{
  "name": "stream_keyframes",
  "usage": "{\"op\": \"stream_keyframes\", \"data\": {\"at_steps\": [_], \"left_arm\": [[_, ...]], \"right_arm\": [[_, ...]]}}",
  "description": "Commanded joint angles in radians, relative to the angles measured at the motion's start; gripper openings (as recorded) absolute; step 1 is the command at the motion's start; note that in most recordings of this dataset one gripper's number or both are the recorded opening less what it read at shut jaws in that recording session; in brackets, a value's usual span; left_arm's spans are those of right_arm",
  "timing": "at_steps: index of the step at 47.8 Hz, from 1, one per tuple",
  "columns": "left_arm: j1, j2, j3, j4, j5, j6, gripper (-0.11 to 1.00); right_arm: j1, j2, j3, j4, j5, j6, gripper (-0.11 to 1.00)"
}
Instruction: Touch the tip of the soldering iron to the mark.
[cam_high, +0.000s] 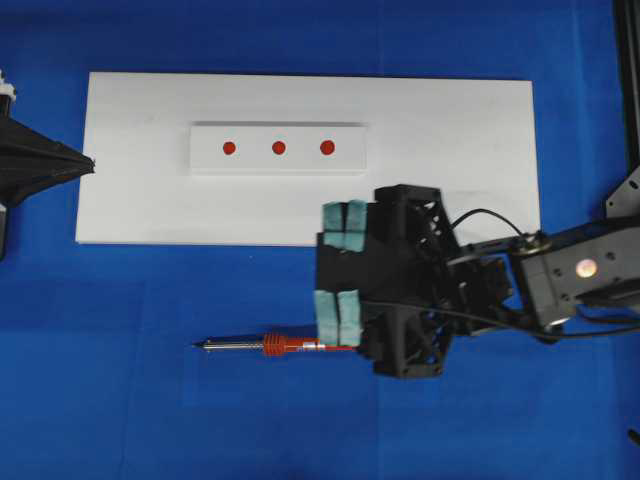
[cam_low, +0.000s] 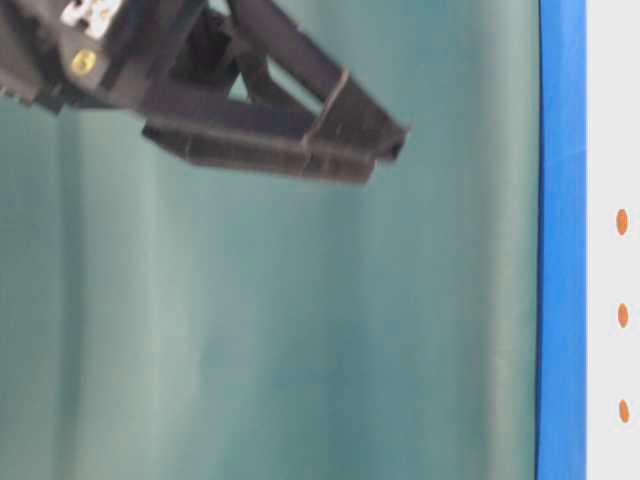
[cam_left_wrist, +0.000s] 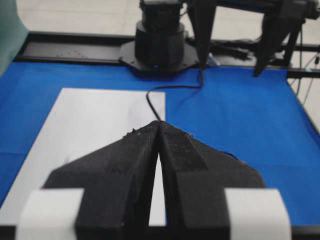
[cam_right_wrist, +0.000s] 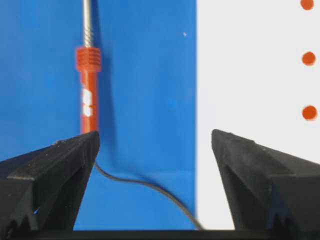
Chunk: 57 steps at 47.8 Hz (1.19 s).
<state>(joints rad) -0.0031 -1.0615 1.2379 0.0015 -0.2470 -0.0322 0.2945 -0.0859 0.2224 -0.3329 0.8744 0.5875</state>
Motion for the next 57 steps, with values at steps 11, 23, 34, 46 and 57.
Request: {"op": "stream_keyframes", "data": {"at_steps": [11, 23, 34, 46, 57], "left_arm": [[-0.003, 0.003, -0.012, 0.000, -0.003, -0.002, 0.02], [-0.002, 0.003, -0.012, 0.000, -0.003, -0.002, 0.02], [-0.002, 0.003, -0.009, 0.000, -0.002, 0.000, 0.02], [-0.003, 0.002, -0.003, 0.002, -0.002, 0.003, 0.02], [-0.003, 0.002, 0.002, 0.002, 0.005, 0.003, 0.02]], "right_arm": [[-0.072, -0.225, 0.158, -0.048, -0.077, -0.014, 0.82], [-0.100, -0.509, 0.388, -0.097, -0.204, -0.011, 0.81], [-0.160, -0.790, 0.583, -0.123, -0.256, -0.008, 0.81], [-0.215, -0.989, 0.747, -0.144, -0.291, -0.008, 0.81], [-0.238, -1.055, 0.847, -0.144, -0.354, -0.006, 0.81]]}}
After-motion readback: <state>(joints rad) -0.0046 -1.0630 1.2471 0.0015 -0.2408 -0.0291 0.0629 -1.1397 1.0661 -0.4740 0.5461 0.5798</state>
